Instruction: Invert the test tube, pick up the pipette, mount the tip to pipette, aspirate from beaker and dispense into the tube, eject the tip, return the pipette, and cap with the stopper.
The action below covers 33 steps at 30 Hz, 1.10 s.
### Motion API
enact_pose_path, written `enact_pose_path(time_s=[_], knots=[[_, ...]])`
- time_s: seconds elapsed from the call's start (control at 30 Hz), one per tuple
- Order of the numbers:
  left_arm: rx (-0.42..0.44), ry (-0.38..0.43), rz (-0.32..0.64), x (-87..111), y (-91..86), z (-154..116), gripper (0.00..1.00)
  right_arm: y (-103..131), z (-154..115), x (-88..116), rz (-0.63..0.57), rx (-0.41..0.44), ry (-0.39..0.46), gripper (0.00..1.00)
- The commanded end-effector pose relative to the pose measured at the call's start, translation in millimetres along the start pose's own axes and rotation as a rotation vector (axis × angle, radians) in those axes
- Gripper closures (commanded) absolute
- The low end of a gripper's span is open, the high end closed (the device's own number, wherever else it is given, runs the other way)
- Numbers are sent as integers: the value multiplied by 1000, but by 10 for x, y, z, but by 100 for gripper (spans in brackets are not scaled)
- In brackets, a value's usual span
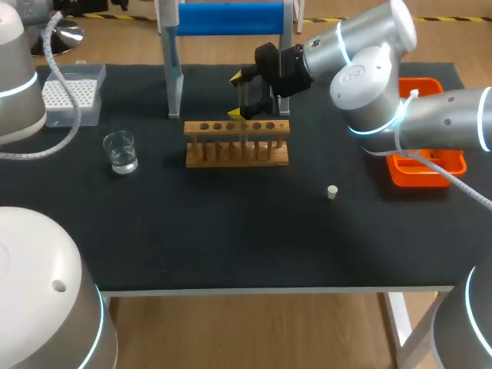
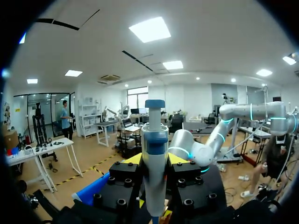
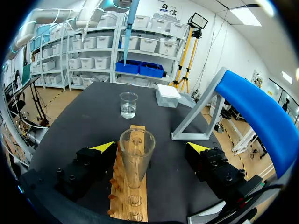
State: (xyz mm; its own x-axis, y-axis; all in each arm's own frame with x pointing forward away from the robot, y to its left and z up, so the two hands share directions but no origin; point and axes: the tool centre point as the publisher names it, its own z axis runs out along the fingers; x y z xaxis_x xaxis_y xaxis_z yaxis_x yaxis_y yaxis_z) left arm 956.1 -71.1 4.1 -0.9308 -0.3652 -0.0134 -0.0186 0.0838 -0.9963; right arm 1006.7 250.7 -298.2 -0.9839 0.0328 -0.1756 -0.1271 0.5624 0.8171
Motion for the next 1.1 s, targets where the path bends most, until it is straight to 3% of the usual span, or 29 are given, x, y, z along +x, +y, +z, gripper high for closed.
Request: enact_pose_path(time_s=[0.03, 0.57, 1.1], knots=[[7, 4, -18, -33, -63, 187, 100, 3, -10, -10, 0, 3, 4, 0], [49, 91, -77, -44, -327, 605, 100, 3, -10, -10, 0, 3, 4, 0], [60, 149, -106, -86, -350, 936, 100, 3, -10, -10, 0, 3, 4, 0]])
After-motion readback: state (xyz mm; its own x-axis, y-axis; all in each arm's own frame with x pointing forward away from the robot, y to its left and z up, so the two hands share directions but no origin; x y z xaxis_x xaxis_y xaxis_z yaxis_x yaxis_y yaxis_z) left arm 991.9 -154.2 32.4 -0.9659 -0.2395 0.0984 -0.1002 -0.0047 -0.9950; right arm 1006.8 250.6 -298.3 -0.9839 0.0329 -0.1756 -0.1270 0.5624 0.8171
